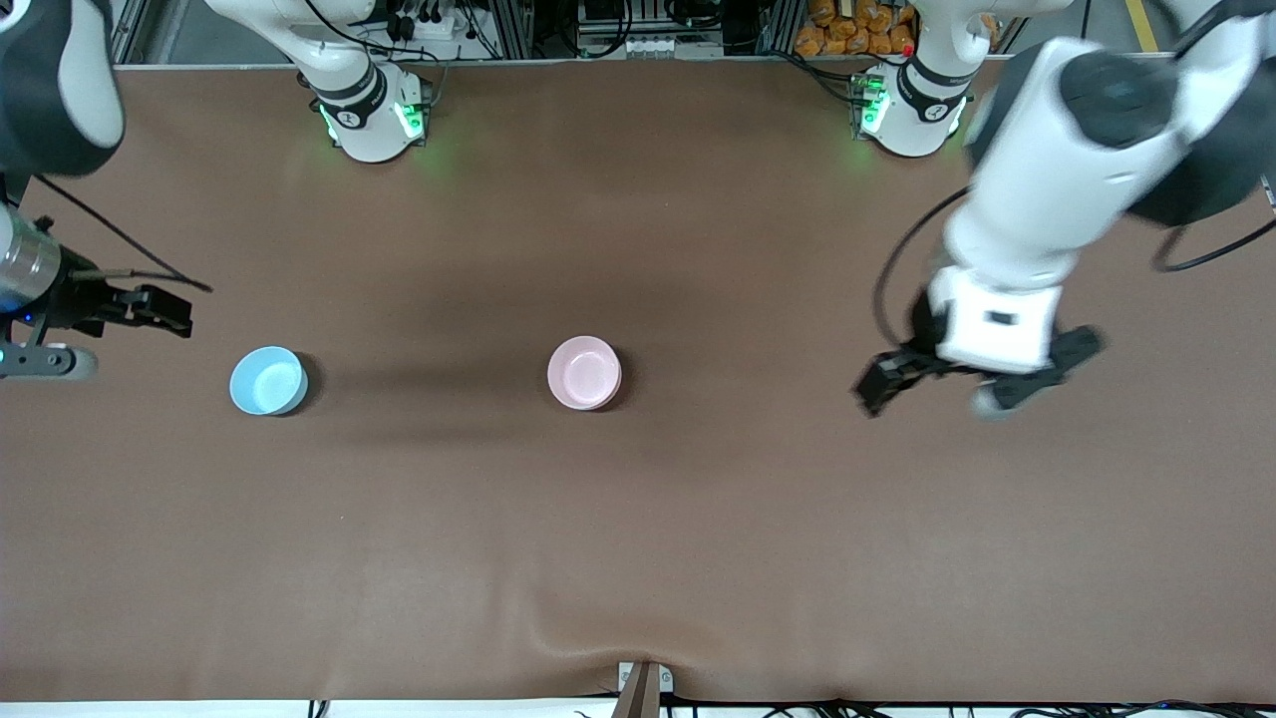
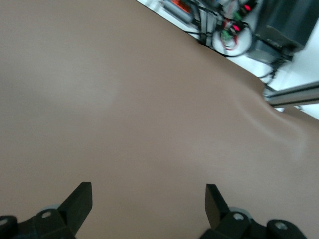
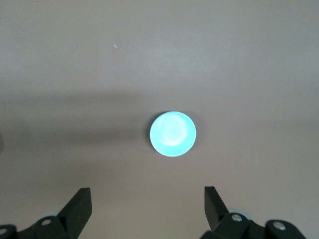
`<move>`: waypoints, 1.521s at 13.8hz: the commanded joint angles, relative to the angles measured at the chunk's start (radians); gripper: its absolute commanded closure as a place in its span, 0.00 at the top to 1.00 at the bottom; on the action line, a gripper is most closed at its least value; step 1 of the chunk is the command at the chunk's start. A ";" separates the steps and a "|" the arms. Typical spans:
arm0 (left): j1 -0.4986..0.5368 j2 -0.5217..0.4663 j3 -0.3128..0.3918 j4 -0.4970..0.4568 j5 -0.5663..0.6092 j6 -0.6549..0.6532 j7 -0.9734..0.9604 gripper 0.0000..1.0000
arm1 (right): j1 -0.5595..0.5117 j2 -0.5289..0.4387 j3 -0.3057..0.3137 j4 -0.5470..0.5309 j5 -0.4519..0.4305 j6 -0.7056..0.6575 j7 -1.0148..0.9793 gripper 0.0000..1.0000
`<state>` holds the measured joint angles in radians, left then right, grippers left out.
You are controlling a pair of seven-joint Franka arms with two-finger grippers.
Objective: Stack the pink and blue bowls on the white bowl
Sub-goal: 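Raise the left gripper away while the right gripper reaches the blue bowl, then grasp the light blue bowl rim with the right gripper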
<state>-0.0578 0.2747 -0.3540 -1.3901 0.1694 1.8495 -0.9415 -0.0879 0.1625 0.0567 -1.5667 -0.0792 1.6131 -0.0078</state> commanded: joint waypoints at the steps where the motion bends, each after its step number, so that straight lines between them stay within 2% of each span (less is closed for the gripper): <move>1: 0.061 -0.113 0.004 -0.047 -0.018 -0.070 0.128 1.00 | -0.129 -0.006 0.012 -0.138 0.102 0.094 -0.038 1.00; 3: 0.032 -0.158 0.100 -0.049 -0.027 -0.168 0.270 1.00 | -0.156 0.006 0.011 -0.222 0.104 0.178 -0.116 1.00; 6: 0.050 -0.199 0.162 -0.046 -0.076 -0.291 0.423 1.00 | -0.228 0.034 0.012 -0.327 0.107 0.341 -0.130 1.00; 11: 0.052 -0.253 0.254 -0.088 -0.114 -0.355 0.579 1.00 | -0.245 0.143 0.014 -0.383 0.105 0.493 -0.132 1.00; 14: 0.069 -0.285 0.259 -0.129 -0.156 -0.352 0.622 1.00 | -0.254 0.173 0.012 -0.481 0.104 0.660 -0.152 0.91; 17: 0.069 -0.290 0.268 -0.145 -0.156 -0.349 0.662 1.00 | -0.309 0.222 0.014 -0.549 0.104 0.803 -0.268 0.79; 19: 0.011 -0.289 0.350 -0.145 -0.157 -0.351 0.713 1.00 | -0.320 0.226 0.014 -0.568 0.104 0.804 -0.287 0.66; 21: 0.003 -0.292 0.377 -0.142 -0.163 -0.348 0.759 1.00 | -0.309 0.224 0.015 -0.576 0.111 0.804 -0.273 0.48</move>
<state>-0.0378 0.0097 -0.0114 -1.5144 0.0325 1.4980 -0.2272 -0.3908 0.4054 0.0524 -2.1154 0.0162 2.3932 -0.2639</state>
